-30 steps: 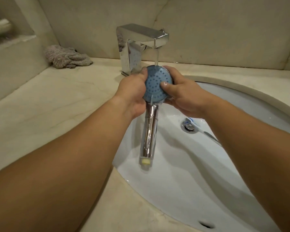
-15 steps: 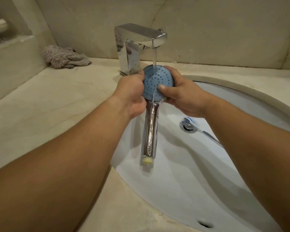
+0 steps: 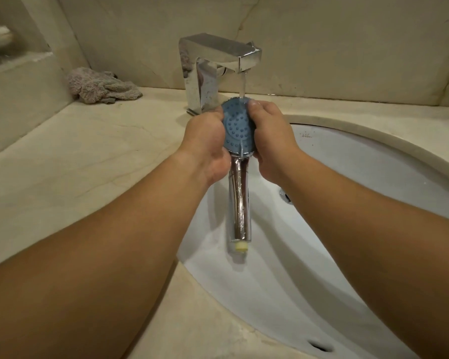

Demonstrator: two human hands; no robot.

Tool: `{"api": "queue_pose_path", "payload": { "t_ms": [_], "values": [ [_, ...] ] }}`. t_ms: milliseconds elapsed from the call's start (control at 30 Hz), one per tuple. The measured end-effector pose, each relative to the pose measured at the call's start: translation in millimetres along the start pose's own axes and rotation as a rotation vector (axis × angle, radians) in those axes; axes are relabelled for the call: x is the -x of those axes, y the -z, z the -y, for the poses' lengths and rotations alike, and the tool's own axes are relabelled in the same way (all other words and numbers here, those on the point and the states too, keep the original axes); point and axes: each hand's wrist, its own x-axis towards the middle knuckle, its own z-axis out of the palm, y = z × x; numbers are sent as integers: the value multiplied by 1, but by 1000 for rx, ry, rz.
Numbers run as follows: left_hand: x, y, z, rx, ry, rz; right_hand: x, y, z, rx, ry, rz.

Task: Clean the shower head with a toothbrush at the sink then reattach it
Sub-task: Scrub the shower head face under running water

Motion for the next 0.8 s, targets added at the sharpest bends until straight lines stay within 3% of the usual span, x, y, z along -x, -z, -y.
{"api": "queue_pose_path", "payload": {
  "t_ms": [367, 567, 667, 800],
  "values": [
    [4, -6, 4, -36, 10, 24, 9, 2, 7, -10, -30, -52],
    [-3, -2, 1, 15, 81, 30, 10, 2, 4, 183, 54, -80],
    [-6, 1, 0, 13, 83, 31, 10, 7, 7, 291, 100, -32],
    [-5, 3, -2, 21, 74, 49, 10, 20, 10, 384, 92, 149]
  ]
}}
